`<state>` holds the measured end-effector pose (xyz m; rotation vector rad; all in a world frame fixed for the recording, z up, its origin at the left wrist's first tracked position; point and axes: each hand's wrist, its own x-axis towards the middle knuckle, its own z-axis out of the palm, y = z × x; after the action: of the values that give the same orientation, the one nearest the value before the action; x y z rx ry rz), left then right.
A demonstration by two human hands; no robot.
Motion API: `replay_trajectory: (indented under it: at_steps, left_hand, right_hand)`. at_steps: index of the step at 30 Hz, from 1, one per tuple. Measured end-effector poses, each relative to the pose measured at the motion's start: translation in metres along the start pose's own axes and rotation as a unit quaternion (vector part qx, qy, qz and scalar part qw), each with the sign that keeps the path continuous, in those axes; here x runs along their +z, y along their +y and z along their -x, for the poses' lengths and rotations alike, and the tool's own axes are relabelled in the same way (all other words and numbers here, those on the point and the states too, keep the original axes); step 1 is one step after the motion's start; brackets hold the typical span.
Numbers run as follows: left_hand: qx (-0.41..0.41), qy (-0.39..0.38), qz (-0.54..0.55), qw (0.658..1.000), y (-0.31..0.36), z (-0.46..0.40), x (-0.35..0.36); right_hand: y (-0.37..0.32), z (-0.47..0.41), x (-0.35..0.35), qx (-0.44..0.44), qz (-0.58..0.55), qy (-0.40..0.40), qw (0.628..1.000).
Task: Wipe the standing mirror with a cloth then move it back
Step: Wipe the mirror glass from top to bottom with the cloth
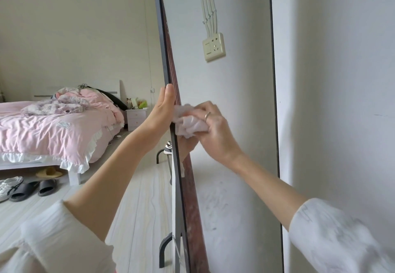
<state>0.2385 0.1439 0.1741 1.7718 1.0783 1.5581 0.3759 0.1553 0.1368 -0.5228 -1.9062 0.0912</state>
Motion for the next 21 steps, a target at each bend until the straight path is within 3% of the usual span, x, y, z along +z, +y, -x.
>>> replay_trajectory:
  at_steps: [5,8,11,12,13,15,17,19,21]
  left_hand:
    - [-0.034,0.020,-0.039,0.998,-0.002,0.003,-0.003]
    - [-0.016,0.032,-0.033,0.999,-0.002,0.004,0.000]
    - [0.007,0.051,-0.038,0.998,0.000,0.006,0.006]
    - [0.019,0.069,-0.035,0.997,0.000,0.005,0.006]
    - [0.028,0.079,-0.028,0.996,0.000,0.003,0.008]
    - [0.031,0.089,-0.036,0.995,-0.001,0.005,0.007]
    - [0.025,0.078,-0.064,0.995,-0.014,-0.016,0.022]
    - [-0.060,0.043,-0.062,0.995,-0.023,-0.020,0.037]
    - [-0.099,-0.048,-0.009,0.994,-0.046,-0.020,0.031]
  right_hand:
    - [0.005,0.044,0.014,-0.034,0.000,-0.053,0.998]
    - [0.009,0.055,0.005,-0.069,0.023,-0.171,0.983]
    - [0.008,0.045,-0.018,0.020,0.024,-0.321,0.947]
    - [0.009,0.038,-0.028,0.060,-0.002,-0.317,0.946]
    - [0.011,0.030,-0.038,0.085,-0.027,-0.274,0.958]
    - [0.018,0.014,-0.054,0.097,-0.028,-0.113,0.988]
    - [0.025,-0.003,-0.062,0.086,0.048,0.021,0.995]
    - [0.035,-0.019,-0.063,0.086,0.109,0.083,0.987]
    - [0.038,-0.029,-0.056,0.104,0.074,0.093,0.988]
